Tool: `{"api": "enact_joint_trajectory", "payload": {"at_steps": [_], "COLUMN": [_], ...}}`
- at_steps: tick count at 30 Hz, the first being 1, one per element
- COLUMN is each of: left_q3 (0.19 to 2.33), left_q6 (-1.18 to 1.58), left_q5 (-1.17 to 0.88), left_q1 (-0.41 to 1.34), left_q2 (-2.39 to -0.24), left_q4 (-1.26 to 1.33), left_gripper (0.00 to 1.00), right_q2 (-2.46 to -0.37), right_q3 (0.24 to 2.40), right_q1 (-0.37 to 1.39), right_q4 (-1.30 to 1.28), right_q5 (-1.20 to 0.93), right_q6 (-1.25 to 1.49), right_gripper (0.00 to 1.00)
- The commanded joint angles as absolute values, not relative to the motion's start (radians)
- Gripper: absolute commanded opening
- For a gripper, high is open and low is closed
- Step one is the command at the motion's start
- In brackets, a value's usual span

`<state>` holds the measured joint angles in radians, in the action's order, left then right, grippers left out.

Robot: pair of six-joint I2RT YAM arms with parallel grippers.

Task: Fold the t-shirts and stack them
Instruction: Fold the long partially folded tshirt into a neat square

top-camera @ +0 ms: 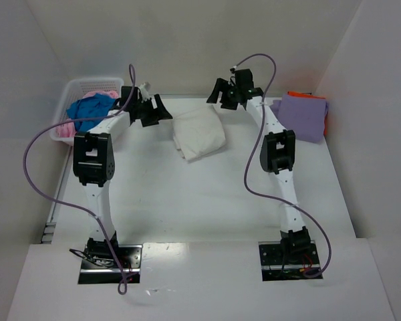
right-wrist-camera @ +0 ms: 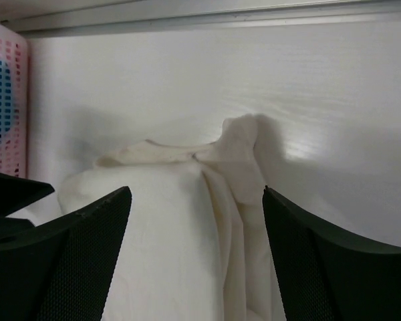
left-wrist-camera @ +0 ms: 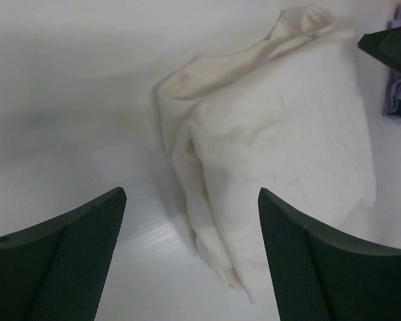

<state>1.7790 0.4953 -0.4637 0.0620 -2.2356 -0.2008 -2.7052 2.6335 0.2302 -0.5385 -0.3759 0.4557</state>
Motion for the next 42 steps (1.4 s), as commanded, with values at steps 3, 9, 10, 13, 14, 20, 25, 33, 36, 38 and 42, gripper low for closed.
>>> {"api": "enact_joint_trajectory", "payload": {"at_steps": [3,9,10,13,14,20,25,33,36,38,42], "left_q3": [1.642,1.508,1.499,1.488,1.488,1.523,1.523,1.419,1.408,1.420,1.489], "left_q6": [0.451,0.453,0.453,0.453,0.453,0.453,0.463,0.472,0.450,0.449,0.449], "left_q5": [-0.561,-0.540,-0.522,-0.467,-0.466,-0.454,-0.454,-0.465,-0.465,-0.477,-0.523], "left_q1": [0.078,0.109,0.109,0.130,0.141,0.181,0.201,0.201,0.201,0.201,0.201], "left_q2": [-2.098,-2.037,-2.037,-2.037,-2.037,-2.080,-2.080,-1.967,-1.921,-1.882,-1.832], "left_q4": [-0.135,-0.109,-0.109,-0.100,-0.100,-0.121,-0.130,-0.152,-0.201,-0.213,-0.224], "left_gripper": [0.88,0.92,0.92,0.93,0.93,0.94,0.94,0.89,0.86,0.85,0.84], "right_q2": [-2.346,-2.169,-2.146,-2.137,-2.137,-2.180,-2.168,-2.135,-2.102,-2.051,-1.898], "right_q3": [2.239,1.863,1.833,1.755,1.734,1.694,1.641,1.597,1.586,1.586,1.574], "right_q1": [0.227,0.227,0.227,0.227,0.227,0.227,0.227,0.227,0.227,0.227,0.218], "right_q4": [-0.414,-0.295,-0.284,-0.250,-0.250,-0.238,-0.210,-0.236,-0.261,-0.270,-0.252], "right_q5": [-0.329,-0.302,-0.302,-0.316,-0.327,-0.336,-0.336,-0.212,-0.141,-0.094,-0.084], "right_q6": [0.377,0.367,0.367,0.367,0.367,0.367,0.376,0.354,0.354,0.368,0.388], "right_gripper": [0.88,0.97,0.97,0.97,0.97,0.76,0.54,0.50,0.61,0.80,0.84]}}
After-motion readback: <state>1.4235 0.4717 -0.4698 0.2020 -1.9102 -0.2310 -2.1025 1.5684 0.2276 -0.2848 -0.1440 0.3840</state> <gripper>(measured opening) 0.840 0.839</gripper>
